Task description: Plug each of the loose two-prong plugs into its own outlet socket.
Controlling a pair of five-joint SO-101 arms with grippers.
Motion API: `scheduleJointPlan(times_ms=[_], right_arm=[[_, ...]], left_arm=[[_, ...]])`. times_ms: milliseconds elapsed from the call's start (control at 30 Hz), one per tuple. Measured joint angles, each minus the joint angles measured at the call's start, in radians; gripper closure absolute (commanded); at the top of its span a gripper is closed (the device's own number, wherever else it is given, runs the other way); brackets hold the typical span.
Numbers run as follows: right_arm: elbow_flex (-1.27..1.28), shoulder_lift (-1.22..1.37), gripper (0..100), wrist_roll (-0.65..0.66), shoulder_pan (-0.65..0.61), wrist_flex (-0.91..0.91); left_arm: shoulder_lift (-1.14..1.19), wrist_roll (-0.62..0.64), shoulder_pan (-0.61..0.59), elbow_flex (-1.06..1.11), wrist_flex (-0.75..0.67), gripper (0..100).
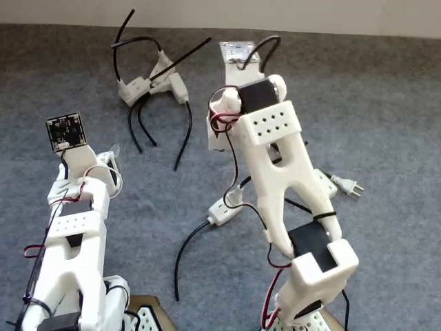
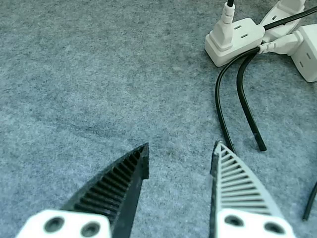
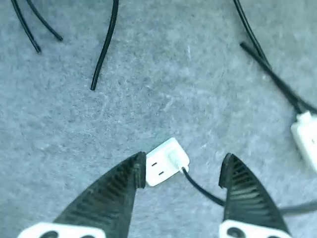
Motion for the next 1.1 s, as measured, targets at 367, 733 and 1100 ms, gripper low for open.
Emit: scheduleJointPlan(times_ms=[367, 733, 1100], right_arm=[[0.224, 0.017, 76.4, -0.261, -0.084, 0.0], [0.204, 0.356, 76.4, -0.382, -0.089, 0.0], [0.169, 0.407, 76.4, -0.382, -0.092, -0.006]], left_arm=[[0.0, 0.0, 0.0, 0.0, 0.0, 79], [0.0, 0.0, 0.0, 0.0, 0.0, 79], [0.0, 0.0, 0.0, 0.0, 0.0, 79]])
